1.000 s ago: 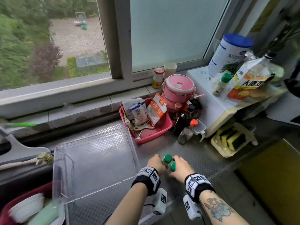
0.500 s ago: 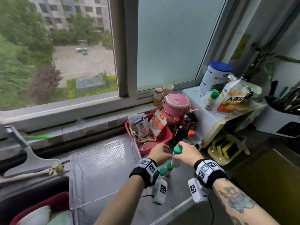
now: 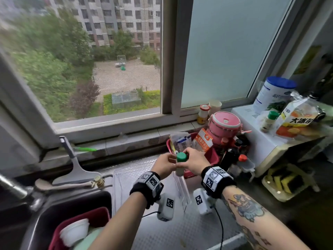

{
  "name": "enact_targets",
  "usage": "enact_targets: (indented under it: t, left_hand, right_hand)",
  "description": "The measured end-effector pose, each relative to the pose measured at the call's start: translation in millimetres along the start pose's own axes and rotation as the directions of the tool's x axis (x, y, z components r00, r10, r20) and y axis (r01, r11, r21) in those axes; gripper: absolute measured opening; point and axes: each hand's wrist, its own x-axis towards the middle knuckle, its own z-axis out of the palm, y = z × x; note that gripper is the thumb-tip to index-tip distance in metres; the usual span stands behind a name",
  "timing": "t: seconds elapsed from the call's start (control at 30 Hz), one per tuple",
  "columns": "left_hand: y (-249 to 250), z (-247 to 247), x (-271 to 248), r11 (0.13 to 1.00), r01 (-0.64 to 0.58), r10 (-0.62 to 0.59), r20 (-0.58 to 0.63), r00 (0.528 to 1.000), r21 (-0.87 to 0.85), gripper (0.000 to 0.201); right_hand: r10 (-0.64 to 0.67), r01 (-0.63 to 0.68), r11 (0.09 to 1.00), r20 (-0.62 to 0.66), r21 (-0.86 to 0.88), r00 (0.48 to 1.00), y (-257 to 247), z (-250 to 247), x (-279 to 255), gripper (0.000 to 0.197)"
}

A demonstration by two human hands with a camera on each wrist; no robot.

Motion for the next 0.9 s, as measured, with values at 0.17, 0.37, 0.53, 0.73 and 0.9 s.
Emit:
enact_targets:
  t: [0.17, 0.37, 0.53, 0.73, 0.9]
  left_hand:
    - [-18, -20, 8, 0.996, 0.084, -0.085, -0.065, 0.994, -0.024, 0.034]
    - [-26, -27, 17, 0.987, 0.155, -0.157, -0.057, 0.986, -0.042, 0.034]
    - [-21, -26, 25, 0.983, 0.181, -0.182, -0.035, 0.983, -0.033, 0.035]
    - [-19, -24, 36, 0.963, 0.242, -0.247, -0.037, 0.968, -0.119, 0.022]
    - [-18, -22, 40, 0.943, 0.275, -0.289, -0.056, 0.956, -0.186, 0.021]
  right_hand:
    - [0.014, -0.013, 1.000, 0.038, -0.025, 0.999, -9, 25, 23, 0.042]
    - [0.037, -0.035, 0.999, 0.080, -0.027, 0.996, -7, 42, 43, 0.043]
    - [0.051, -0.049, 0.998, 0.082, -0.025, 0.995, -5, 43, 57, 0.045]
    - [0.055, -0.052, 0.998, 0.078, -0.034, 0.995, 1, 46, 71, 0.045]
    - [0.046, -0.044, 0.999, 0.081, -0.021, 0.996, 3, 51, 77, 0.046]
